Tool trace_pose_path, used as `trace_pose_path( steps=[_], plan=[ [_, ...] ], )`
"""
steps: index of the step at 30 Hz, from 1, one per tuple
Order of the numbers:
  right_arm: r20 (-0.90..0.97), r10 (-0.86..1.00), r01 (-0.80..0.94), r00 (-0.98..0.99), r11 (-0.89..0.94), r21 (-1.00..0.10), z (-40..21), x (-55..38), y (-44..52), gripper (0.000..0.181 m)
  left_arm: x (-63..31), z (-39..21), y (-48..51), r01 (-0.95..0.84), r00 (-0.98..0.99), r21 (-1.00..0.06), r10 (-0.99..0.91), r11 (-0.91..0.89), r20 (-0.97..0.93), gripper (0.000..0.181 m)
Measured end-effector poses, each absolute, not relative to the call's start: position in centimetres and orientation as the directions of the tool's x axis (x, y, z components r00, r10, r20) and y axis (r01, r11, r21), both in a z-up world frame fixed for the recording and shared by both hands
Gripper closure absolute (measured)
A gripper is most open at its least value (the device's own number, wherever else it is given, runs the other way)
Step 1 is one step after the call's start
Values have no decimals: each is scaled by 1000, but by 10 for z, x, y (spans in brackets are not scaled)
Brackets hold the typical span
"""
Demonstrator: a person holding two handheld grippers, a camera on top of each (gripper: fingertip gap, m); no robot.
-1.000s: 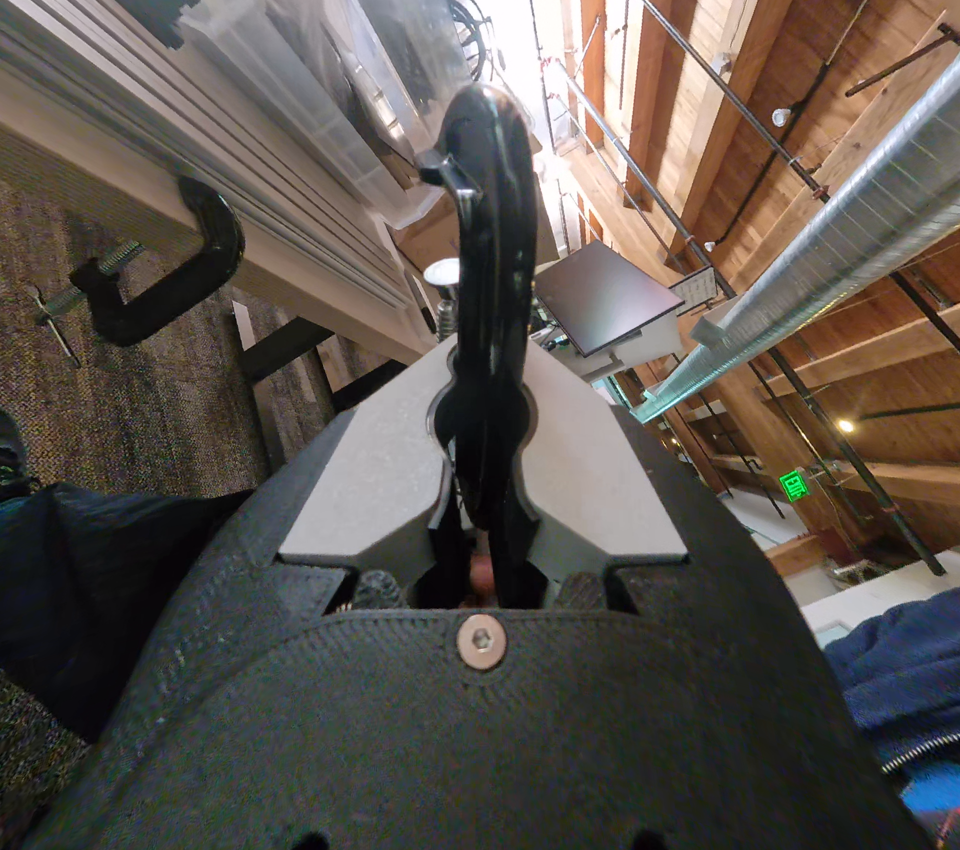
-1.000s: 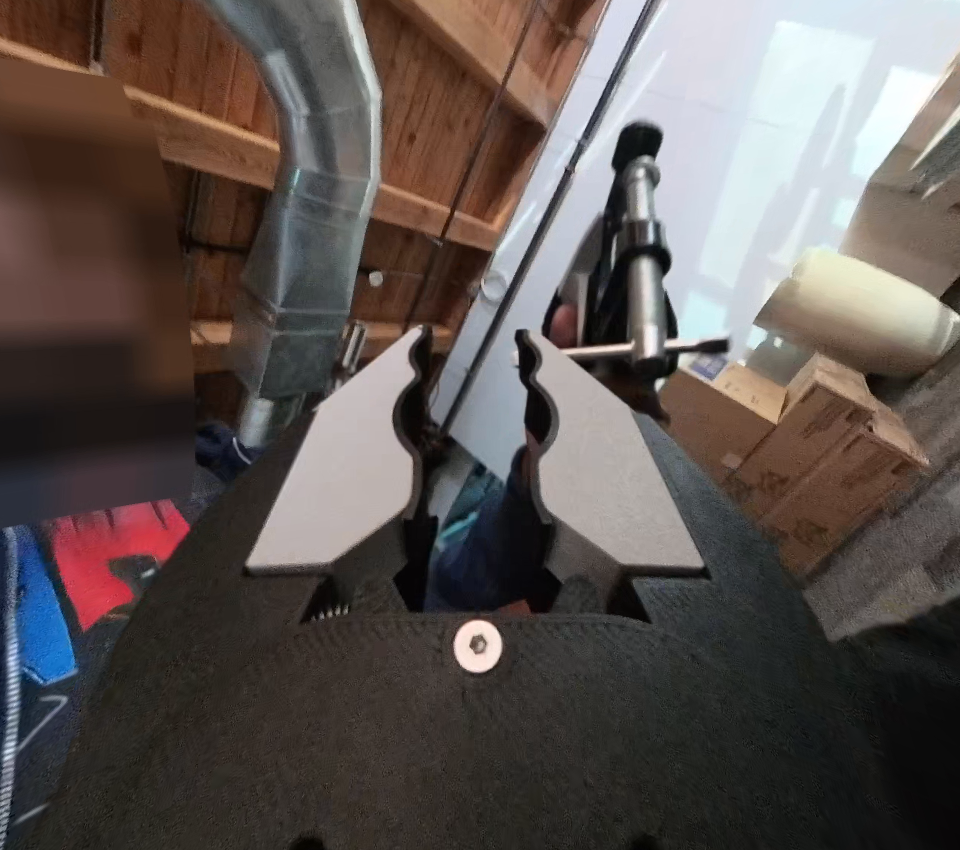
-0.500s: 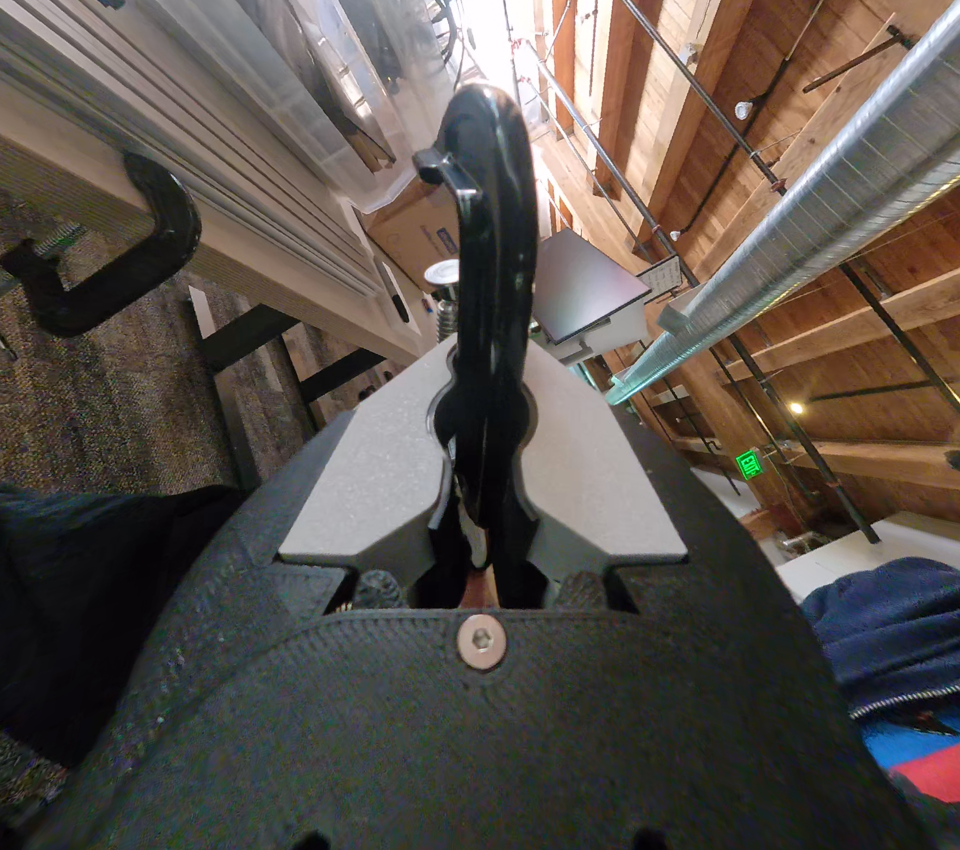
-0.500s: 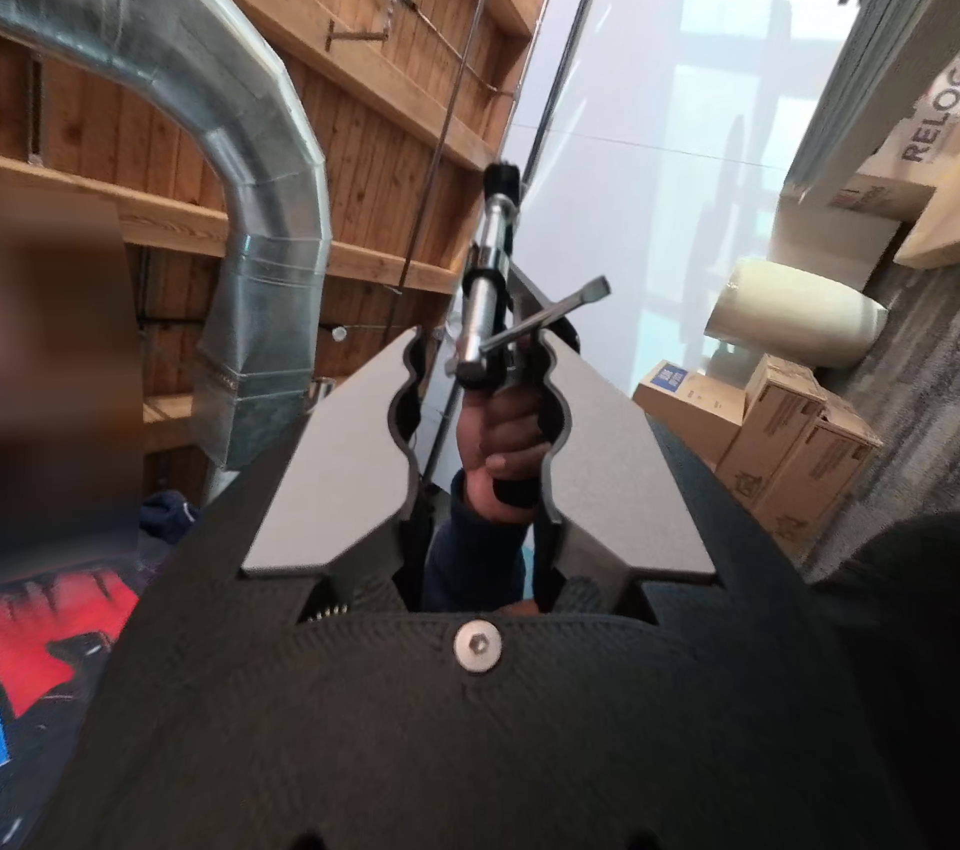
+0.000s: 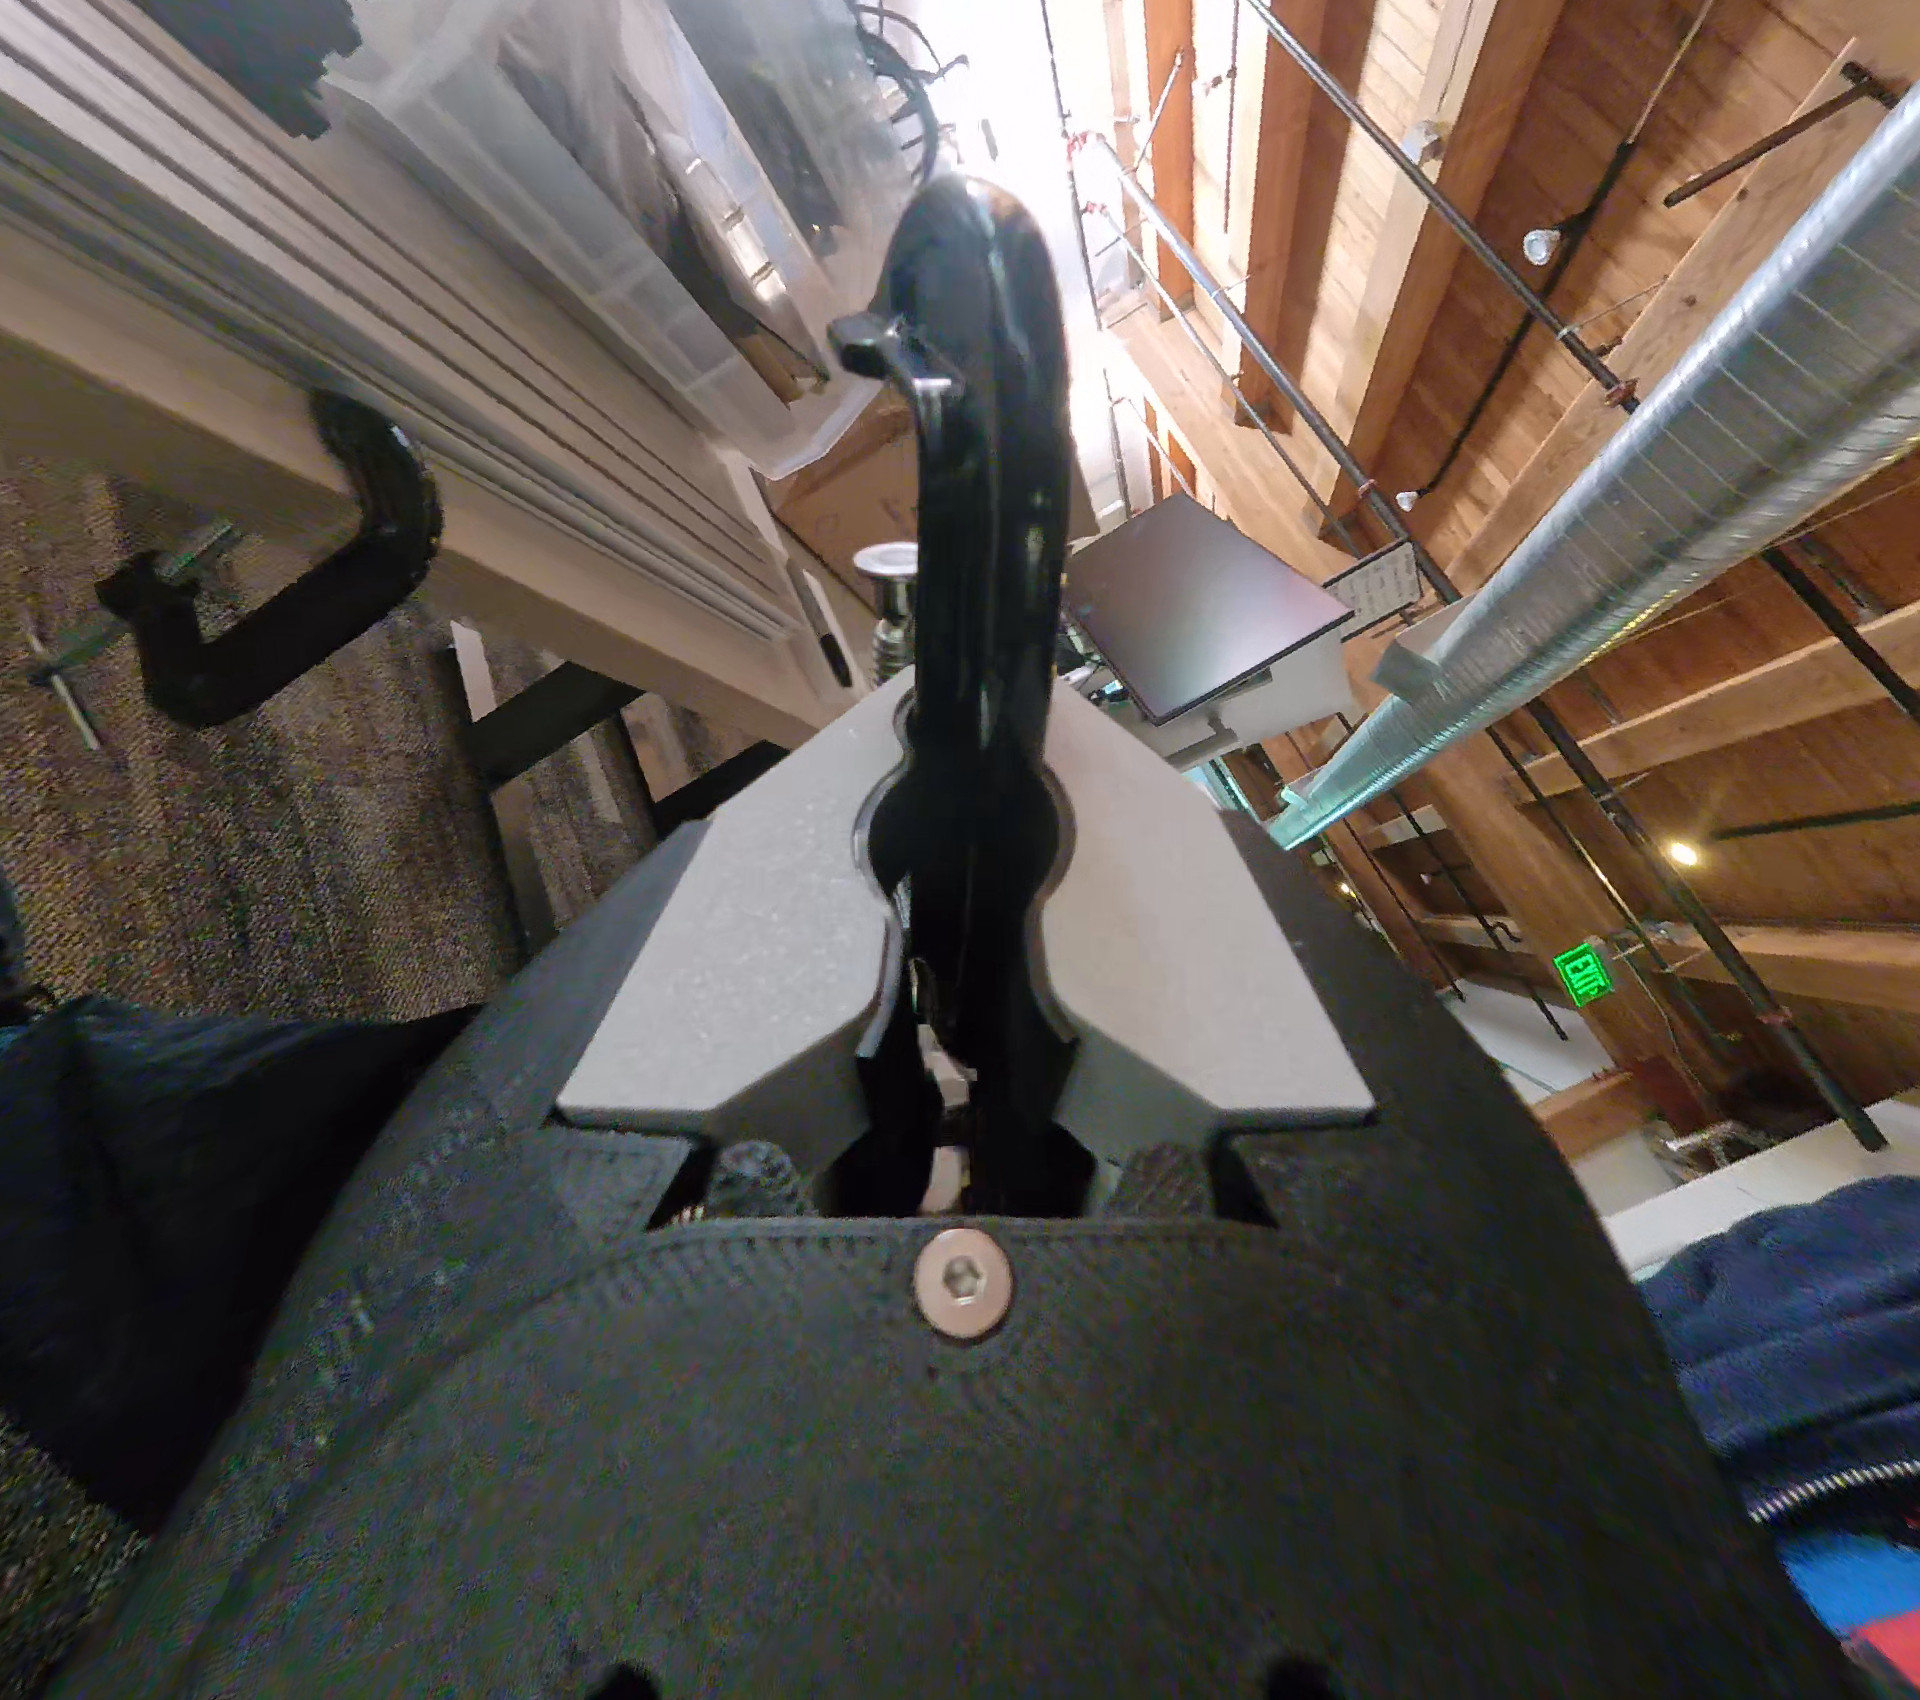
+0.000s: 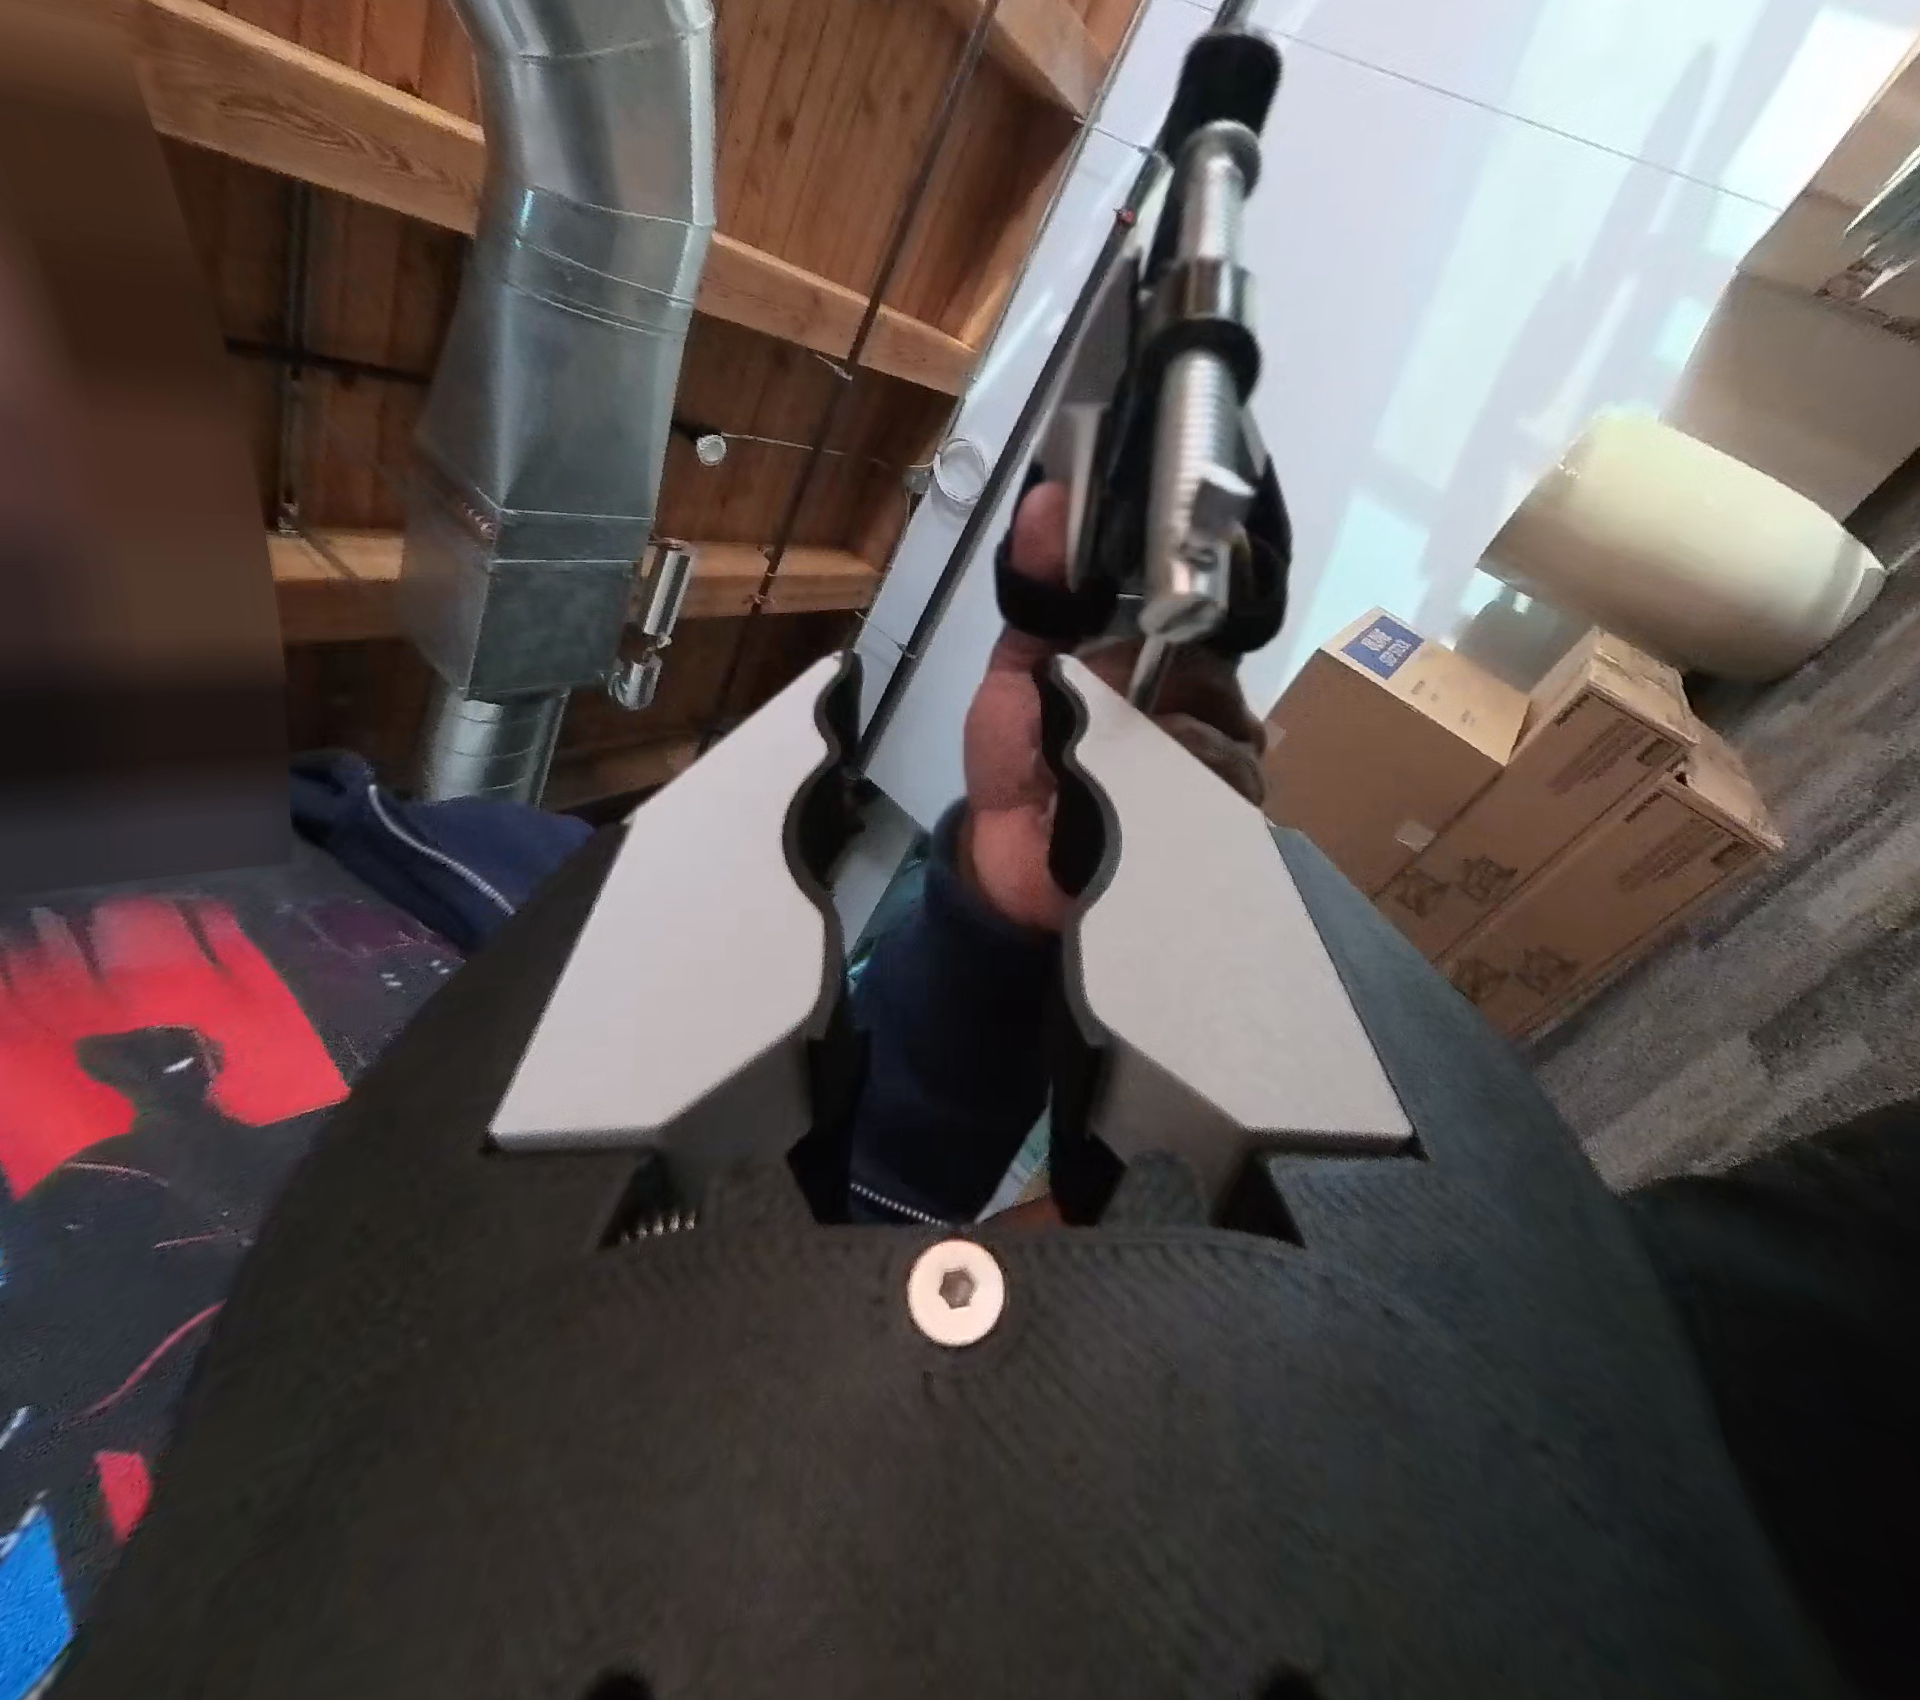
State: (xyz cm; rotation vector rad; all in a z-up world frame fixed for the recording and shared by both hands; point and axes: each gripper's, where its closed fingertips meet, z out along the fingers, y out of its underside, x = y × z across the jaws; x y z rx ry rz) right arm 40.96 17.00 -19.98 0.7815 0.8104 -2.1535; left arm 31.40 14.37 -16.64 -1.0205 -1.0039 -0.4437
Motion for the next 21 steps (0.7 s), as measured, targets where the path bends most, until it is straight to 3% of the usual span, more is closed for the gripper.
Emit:
trace_pose_path(
  steps=[16,21],
  plan=[
    [-630,-446,672,-636,-722,-167,-171,384,218,147,349,-105,168,673,649,-647,135,358,749,165],
    [-515,-494,644,-700,-748,-158,-144,399,241,151,341,-102,164,609,659,-713,278,348,699,164]
  ],
)
